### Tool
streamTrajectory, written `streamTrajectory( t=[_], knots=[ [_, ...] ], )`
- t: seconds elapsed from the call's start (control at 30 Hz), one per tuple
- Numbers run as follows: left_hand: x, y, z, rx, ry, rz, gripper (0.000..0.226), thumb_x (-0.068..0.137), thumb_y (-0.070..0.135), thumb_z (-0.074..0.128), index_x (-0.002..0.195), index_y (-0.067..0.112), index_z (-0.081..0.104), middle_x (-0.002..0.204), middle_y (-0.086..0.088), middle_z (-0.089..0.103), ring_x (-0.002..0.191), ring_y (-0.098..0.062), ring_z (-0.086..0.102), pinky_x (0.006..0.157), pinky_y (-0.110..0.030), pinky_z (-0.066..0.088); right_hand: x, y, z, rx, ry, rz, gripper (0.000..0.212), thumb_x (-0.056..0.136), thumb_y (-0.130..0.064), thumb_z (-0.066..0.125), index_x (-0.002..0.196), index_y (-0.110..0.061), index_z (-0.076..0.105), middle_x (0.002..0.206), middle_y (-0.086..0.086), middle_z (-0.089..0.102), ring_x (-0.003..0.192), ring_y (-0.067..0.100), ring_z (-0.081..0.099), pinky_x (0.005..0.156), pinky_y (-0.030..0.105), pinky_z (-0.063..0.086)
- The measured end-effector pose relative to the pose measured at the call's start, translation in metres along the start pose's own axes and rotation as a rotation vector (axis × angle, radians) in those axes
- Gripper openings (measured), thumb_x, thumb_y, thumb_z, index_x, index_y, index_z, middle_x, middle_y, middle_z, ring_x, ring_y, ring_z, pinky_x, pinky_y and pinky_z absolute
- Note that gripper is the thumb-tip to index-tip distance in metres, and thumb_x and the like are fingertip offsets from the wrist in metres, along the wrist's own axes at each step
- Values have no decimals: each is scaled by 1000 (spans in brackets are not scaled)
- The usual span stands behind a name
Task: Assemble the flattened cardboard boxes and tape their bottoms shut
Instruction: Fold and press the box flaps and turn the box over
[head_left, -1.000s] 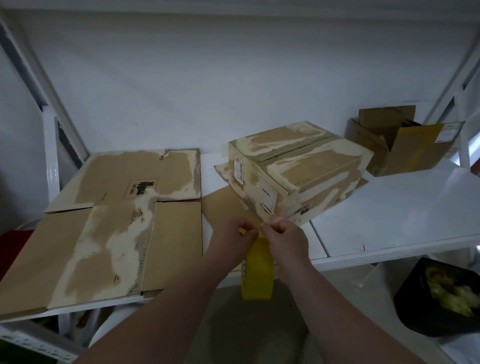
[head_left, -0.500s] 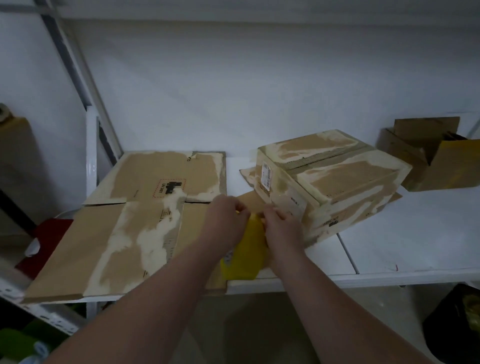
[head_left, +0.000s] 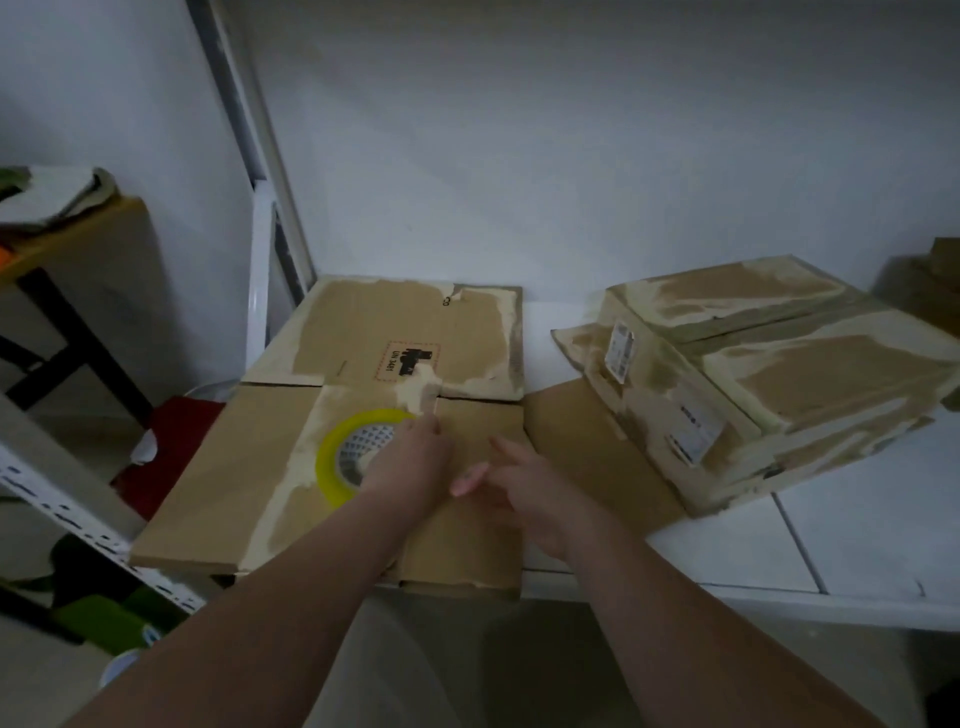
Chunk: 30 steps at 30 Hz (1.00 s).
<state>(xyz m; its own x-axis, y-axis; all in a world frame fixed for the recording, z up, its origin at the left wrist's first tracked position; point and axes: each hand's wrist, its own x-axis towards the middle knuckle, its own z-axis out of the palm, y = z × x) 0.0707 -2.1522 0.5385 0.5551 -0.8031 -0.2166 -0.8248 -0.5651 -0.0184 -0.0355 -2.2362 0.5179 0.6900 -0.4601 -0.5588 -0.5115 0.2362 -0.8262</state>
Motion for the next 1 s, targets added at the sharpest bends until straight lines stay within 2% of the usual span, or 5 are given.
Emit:
streamTrajectory(
  t=[0.2,0.33,0.5,0.7,1.0],
  knots=[
    [12,22,1,-99,76,-32,46,84,36,67,123,17,53,126,-4,46,124,-24,36,92,-37,42,-52,-19,-54,-557,577,-555,29,94,-22,57,122,-22,63,112,-4,66,90,3,57,78,15,46],
    [22,63,-3,-127,281,127,28,91,18,54,118,19,57,119,-3,54,112,-22,45,92,-32,38,-95,-30,-139,-762,804,-622,44,82,-28,73,124,-25,62,124,-6,60,108,10,54,92,20,38],
    [22,109,-5,-268,263,271,26,92,17,54,118,20,59,116,-3,56,113,-21,46,85,-31,42,-103,-11,-200,-1044,578,-337,95,73,-27,81,149,-28,26,157,-9,21,144,16,18,115,30,19],
    [22,124,-2,-245,224,343,27,91,21,58,118,20,60,114,0,58,111,-18,48,83,-27,41,-76,3,-211,-1086,567,-336,89,77,-28,78,148,-35,25,156,-16,17,147,17,8,116,51,15],
    [27,133,-4,-301,203,340,21,90,21,56,110,19,62,109,0,59,107,-18,51,86,-34,49,-68,16,-194,-896,692,-470,73,80,-34,73,144,-28,39,152,-14,30,146,15,9,115,49,21]
  ],
)
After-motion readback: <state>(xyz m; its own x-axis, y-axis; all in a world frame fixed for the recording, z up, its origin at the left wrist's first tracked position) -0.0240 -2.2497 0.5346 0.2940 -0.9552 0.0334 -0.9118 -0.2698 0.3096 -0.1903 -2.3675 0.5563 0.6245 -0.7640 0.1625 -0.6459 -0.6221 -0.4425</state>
